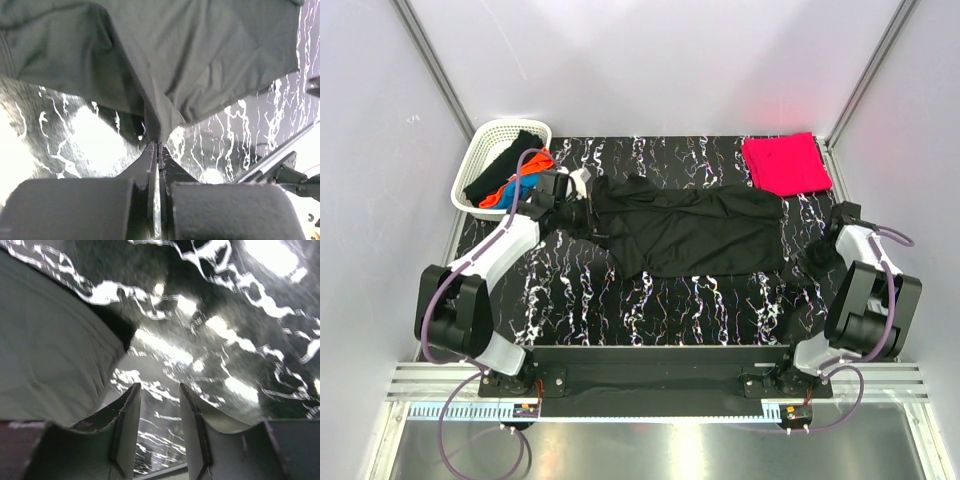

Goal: Fold and stack the t-shirts
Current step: Flatten the tshirt out, then fold the tshirt

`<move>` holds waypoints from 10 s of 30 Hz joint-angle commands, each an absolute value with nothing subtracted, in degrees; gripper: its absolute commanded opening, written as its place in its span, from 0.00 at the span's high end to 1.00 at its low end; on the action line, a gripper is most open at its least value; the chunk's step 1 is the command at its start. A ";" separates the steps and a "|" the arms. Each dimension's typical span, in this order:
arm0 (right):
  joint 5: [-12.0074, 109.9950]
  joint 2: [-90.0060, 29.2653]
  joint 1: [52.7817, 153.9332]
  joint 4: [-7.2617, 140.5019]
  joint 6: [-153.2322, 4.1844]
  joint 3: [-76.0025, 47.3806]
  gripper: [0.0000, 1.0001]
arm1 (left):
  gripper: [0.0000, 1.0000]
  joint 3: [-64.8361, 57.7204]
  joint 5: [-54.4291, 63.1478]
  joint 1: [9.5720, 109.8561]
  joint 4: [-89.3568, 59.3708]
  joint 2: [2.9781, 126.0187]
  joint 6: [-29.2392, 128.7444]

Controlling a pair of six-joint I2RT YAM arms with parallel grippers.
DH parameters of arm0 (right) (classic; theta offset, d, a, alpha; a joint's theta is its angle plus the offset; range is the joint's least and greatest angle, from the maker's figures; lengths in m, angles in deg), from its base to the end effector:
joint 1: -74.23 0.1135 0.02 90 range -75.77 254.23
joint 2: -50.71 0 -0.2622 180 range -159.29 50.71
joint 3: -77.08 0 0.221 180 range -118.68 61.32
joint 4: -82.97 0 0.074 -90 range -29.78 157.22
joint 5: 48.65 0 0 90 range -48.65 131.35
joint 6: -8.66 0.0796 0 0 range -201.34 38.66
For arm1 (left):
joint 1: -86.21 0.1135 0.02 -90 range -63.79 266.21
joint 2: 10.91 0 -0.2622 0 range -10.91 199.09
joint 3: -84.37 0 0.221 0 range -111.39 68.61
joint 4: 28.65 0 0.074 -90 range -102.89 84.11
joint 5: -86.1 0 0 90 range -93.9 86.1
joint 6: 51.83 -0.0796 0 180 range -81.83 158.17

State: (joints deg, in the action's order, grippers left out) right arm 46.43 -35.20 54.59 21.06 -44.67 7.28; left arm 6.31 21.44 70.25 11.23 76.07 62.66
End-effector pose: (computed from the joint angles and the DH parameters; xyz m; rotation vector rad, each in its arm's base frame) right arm 0.2335 -0.0759 0.1638 1.3766 2.6012 0.1748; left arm 0.2989 -0.1209 0.2313 0.0246 2.4938 -0.8471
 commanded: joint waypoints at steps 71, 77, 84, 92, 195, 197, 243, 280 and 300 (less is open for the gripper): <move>65.35 17.23 70.45 7.02 -44.34 -26.29 1.00 | 1.00 -35.98 7.35 71.36 29.82 23.02 57.77; 56.15 12.49 70.45 5.95 -42.06 -27.45 1.00 | 1.00 -33.44 7.44 71.36 26.50 30.73 57.60; 44.44 3.70 70.45 8.85 -38.10 -19.37 1.00 | 1.00 -26.84 8.84 71.27 16.39 50.65 55.75; 32.31 -13.24 70.45 24.05 -40.11 -11.54 1.00 | 1.00 -38.15 12.53 72.15 4.60 79.50 53.99; 41.18 -33.59 67.29 25.47 -49.87 -3.90 1.00 | 1.00 0.57 18.60 77.42 7.32 74.88 66.38; 41.18 -31.83 67.29 24.94 -49.79 -1.36 1.00 | 1.00 4.26 18.77 77.43 7.76 71.73 66.74; 47.24 -43.85 66.15 23.44 -54.27 -8.10 0.53 | 0.52 -3.52 23.43 77.43 18.05 86.63 58.30; 45.84 -71.89 66.76 23.73 -53.39 -30.24 0.64 | 0.56 -34.91 17.20 81.64 24.02 118.73 60.41; 46.97 -33.25 66.67 11.58 -56.73 -8.66 0.44 | 0.41 11.98 7.43 71.19 23.59 61.92 65.06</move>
